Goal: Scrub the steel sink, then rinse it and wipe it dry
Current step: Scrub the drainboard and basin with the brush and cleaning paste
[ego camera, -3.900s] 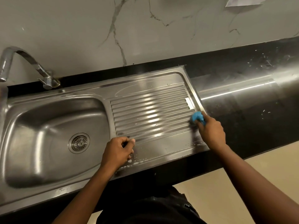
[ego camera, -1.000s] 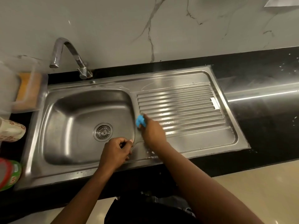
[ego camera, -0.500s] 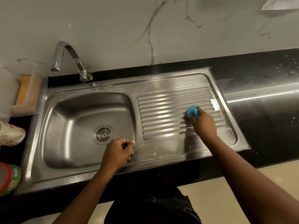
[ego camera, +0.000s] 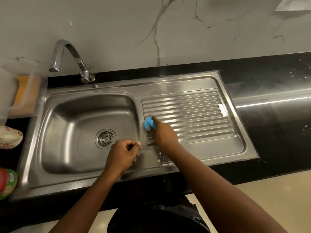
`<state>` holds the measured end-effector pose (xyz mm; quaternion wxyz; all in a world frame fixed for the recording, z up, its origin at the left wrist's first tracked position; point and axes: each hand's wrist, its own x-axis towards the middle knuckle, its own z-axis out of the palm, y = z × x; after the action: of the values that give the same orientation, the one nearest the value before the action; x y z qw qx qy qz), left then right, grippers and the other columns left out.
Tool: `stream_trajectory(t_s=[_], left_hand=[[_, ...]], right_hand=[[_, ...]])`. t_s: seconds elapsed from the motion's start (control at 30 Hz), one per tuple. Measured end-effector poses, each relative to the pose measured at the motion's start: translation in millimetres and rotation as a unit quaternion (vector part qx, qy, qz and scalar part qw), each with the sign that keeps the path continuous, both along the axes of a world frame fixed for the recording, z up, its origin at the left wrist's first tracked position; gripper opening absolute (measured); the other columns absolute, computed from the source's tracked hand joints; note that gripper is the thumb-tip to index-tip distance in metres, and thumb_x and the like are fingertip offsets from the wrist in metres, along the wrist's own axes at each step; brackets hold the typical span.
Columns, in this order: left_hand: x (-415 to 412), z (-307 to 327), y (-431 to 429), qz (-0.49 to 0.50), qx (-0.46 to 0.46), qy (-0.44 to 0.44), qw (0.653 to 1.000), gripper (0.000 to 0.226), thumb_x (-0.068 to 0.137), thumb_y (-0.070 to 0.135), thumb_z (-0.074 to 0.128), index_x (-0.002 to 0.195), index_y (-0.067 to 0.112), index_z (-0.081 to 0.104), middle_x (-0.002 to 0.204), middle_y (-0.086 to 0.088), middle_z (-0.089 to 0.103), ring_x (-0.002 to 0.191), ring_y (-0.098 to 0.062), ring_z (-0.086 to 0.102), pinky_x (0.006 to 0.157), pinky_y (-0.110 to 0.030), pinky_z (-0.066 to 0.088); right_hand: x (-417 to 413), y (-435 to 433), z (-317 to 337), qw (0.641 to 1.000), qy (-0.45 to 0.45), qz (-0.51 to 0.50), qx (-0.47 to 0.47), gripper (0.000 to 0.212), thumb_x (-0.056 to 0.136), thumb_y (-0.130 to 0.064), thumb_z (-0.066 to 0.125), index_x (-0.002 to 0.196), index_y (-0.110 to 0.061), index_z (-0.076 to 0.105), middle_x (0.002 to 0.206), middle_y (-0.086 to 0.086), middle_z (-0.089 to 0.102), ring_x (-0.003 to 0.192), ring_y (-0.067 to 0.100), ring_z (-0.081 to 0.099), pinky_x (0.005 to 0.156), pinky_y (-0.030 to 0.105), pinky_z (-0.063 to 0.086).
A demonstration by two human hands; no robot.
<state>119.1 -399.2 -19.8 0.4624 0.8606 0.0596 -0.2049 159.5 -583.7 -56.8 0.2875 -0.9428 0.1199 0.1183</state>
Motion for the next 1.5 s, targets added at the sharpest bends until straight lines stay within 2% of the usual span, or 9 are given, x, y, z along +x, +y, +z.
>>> stream_trajectory(t_s=[0.13, 0.23, 0.4, 0.6, 0.77, 1.0, 1.2, 1.4, 1.5], left_hand=[[-1, -5, -2, -0.004, -0.001, 0.016, 1.0, 0.03, 0.102, 0.035, 0.067, 0.078, 0.019, 0.075, 0.068, 0.0, 0.076, 0.056, -0.022, 0.072, 0.067, -0.053, 0.065], [-3, -6, -5, -0.007, 0.001, 0.018, 1.0, 0.029, 0.102, 0.037, 0.067, 0.08, 0.02, 0.075, 0.069, 0.001, 0.076, 0.057, -0.021, 0.073, 0.068, -0.052, 0.065], [-6, -5, -7, -0.004, 0.005, 0.018, 1.0, 0.028, 0.101, 0.037, 0.068, 0.081, 0.02, 0.075, 0.069, 0.002, 0.077, 0.057, -0.02, 0.074, 0.069, -0.05, 0.066], [-11, -4, -6, 0.005, 0.015, 0.019, 1.0, 0.028, 0.102, 0.037, 0.067, 0.08, 0.021, 0.076, 0.068, 0.002, 0.076, 0.057, -0.02, 0.074, 0.07, -0.052, 0.065], [-11, 0, -6, 0.015, 0.034, 0.011, 0.999, 0.027, 0.102, 0.033, 0.067, 0.079, 0.021, 0.077, 0.067, 0.002, 0.076, 0.057, -0.019, 0.073, 0.068, -0.049, 0.066], [-5, -4, -16, 0.009, 0.016, 0.019, 1.0, 0.031, 0.102, 0.037, 0.068, 0.078, 0.018, 0.075, 0.068, 0.001, 0.076, 0.056, -0.02, 0.073, 0.067, -0.052, 0.065], [1, -4, -30, -0.012, 0.0, 0.019, 1.0, 0.031, 0.101, 0.038, 0.068, 0.08, 0.018, 0.076, 0.07, 0.002, 0.077, 0.058, -0.02, 0.073, 0.069, -0.051, 0.065], [4, -5, -39, -0.012, 0.003, 0.018, 1.0, 0.029, 0.101, 0.039, 0.067, 0.081, 0.021, 0.077, 0.07, 0.002, 0.077, 0.058, -0.02, 0.074, 0.069, -0.051, 0.066], [4, -5, -50, -0.015, 0.008, 0.017, 1.0, 0.03, 0.101, 0.039, 0.067, 0.08, 0.021, 0.077, 0.069, 0.002, 0.076, 0.057, -0.021, 0.074, 0.068, -0.051, 0.066]], right_hand=[[-8, -72, -1, 0.996, -0.007, -0.081, 0.032, 0.057, 0.103, -0.041, 0.057, 0.157, -0.034, 0.04, 0.128, 0.014, 0.07, 0.115, 0.036, 0.066, 0.092, 0.042, 0.051], [-15, -125, -1, 0.989, -0.018, -0.144, 0.006, 0.056, 0.104, -0.04, 0.056, 0.157, -0.025, 0.042, 0.122, 0.016, 0.071, 0.104, 0.034, 0.069, 0.084, 0.041, 0.054], [-13, -137, 6, 0.977, -0.033, -0.211, 0.021, 0.05, 0.105, -0.031, 0.055, 0.152, -0.015, 0.047, 0.125, 0.016, 0.07, 0.108, 0.032, 0.068, 0.082, 0.039, 0.052], [7, -31, 4, 0.993, -0.033, -0.086, 0.068, 0.042, 0.103, -0.032, 0.056, 0.145, -0.027, 0.054, 0.117, 0.006, 0.072, 0.105, 0.028, 0.069, 0.079, 0.033, 0.048], [23, 28, -3, 0.999, -0.024, 0.004, 0.03, 0.056, 0.104, -0.034, 0.057, 0.157, -0.023, 0.039, 0.122, 0.01, 0.07, 0.105, 0.028, 0.069, 0.088, 0.04, 0.057], [1, -99, -8, 0.993, -0.041, -0.109, 0.015, 0.054, 0.106, -0.042, 0.052, 0.158, -0.038, 0.038, 0.122, 0.01, 0.071, 0.106, 0.031, 0.068, 0.076, 0.032, 0.041], [-10, -206, 0, 0.977, -0.05, -0.206, -0.029, 0.054, 0.105, -0.037, 0.054, 0.155, -0.019, 0.044, 0.116, 0.014, 0.072, 0.099, 0.029, 0.068, 0.08, 0.043, 0.056], [-5, -153, 0, 0.978, -0.058, -0.202, 0.011, 0.055, 0.105, -0.039, 0.052, 0.157, -0.025, 0.04, 0.104, 0.008, 0.073, 0.085, 0.022, 0.066, 0.072, 0.042, 0.058], [-2, -96, -8, 0.988, -0.04, -0.138, 0.05, 0.055, 0.106, -0.043, 0.047, 0.159, -0.038, 0.033, 0.12, 0.005, 0.071, 0.1, 0.025, 0.068, 0.082, 0.038, 0.054]])
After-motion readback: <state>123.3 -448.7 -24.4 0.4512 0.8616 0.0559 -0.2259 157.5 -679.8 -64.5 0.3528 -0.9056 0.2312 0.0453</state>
